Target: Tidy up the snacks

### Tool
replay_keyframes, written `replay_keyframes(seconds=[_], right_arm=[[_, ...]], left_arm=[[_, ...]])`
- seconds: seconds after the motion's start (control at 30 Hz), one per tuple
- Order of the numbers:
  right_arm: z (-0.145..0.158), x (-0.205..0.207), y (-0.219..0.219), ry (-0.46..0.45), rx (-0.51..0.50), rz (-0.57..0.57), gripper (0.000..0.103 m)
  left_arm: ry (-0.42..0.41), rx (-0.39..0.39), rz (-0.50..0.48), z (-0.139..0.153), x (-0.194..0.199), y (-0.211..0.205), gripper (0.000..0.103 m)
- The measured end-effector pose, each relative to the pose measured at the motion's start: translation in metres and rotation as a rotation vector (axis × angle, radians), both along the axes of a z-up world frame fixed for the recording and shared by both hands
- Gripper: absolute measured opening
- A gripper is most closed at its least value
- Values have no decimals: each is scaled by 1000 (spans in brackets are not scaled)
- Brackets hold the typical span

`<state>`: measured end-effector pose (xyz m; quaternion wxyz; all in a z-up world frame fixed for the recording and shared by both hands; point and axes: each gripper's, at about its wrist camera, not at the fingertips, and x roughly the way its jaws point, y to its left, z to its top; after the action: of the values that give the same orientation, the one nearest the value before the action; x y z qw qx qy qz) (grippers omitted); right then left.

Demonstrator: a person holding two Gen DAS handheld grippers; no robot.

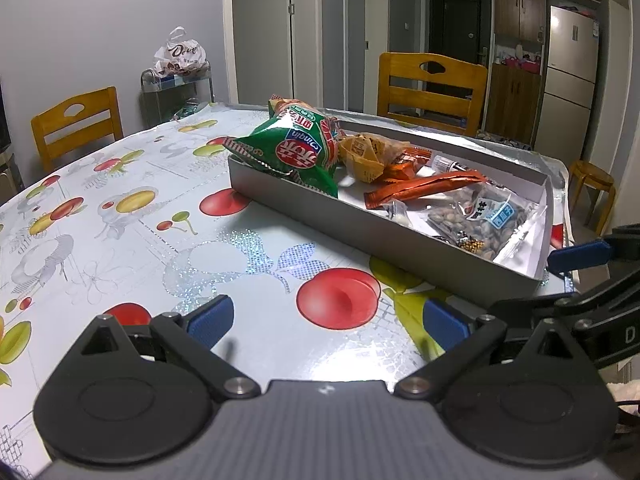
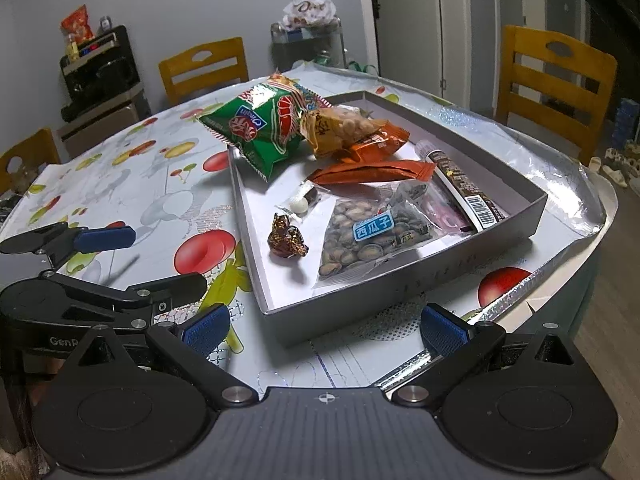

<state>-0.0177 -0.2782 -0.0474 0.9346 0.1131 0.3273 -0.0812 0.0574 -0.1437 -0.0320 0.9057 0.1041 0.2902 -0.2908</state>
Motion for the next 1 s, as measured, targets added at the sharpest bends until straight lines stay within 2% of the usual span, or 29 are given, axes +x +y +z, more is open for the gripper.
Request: replay_keyframes(seconds=[1.0], right_arm=[[-3, 1, 3, 1, -15, 11, 103]], left_arm=[[15, -14, 8, -1, 3, 4, 102]])
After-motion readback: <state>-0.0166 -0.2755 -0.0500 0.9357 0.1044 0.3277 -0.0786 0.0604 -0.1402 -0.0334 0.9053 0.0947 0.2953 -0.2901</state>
